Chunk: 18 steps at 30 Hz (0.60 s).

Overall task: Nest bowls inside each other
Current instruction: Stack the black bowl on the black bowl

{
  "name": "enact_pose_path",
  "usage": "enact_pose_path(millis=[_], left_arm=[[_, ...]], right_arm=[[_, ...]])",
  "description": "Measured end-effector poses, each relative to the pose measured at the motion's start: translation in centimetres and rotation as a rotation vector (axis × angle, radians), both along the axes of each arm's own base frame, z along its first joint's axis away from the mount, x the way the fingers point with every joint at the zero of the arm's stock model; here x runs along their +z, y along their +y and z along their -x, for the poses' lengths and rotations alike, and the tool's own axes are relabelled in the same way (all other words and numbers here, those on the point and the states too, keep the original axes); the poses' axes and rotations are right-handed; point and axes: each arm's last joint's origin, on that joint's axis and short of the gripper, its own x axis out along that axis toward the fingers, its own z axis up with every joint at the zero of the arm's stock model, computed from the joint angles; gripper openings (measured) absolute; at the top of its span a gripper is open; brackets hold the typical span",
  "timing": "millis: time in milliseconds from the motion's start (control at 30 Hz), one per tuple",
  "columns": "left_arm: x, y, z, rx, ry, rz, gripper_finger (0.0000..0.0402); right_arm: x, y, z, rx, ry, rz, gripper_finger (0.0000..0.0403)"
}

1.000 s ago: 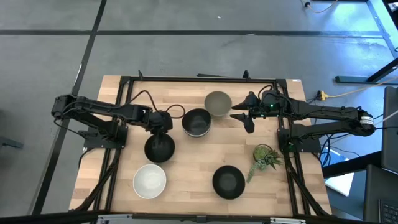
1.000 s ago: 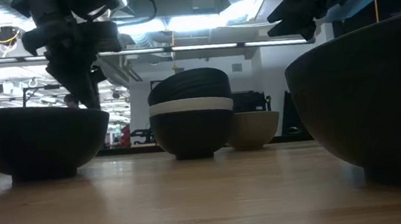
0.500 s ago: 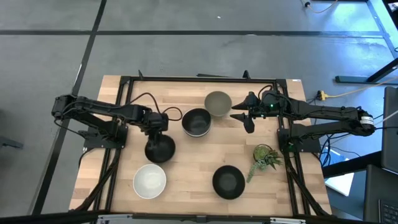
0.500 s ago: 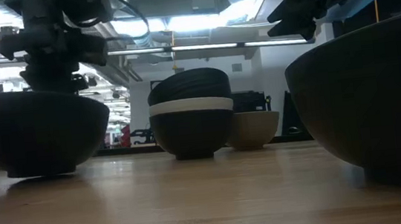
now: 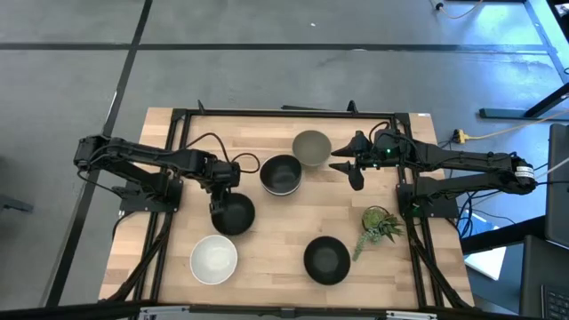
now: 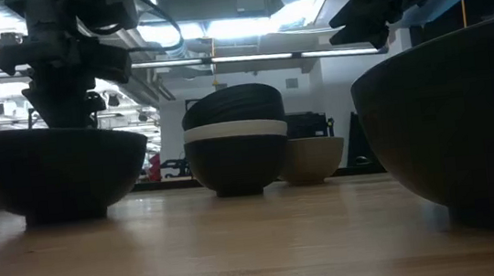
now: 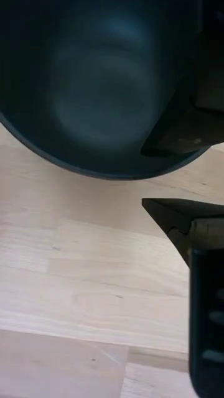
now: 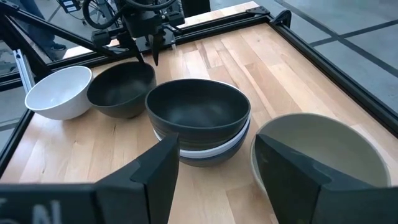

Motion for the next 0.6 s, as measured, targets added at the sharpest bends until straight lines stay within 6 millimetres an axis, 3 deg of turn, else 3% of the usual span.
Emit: enact_pose_path(millis=[600], left_arm=[[-0.79,-0.15,0.43,0.119,0.035,0.072,0.0106]], right_arm=[[0.00,0.00,0.00,0.001,0.000,0.003,0.0211]])
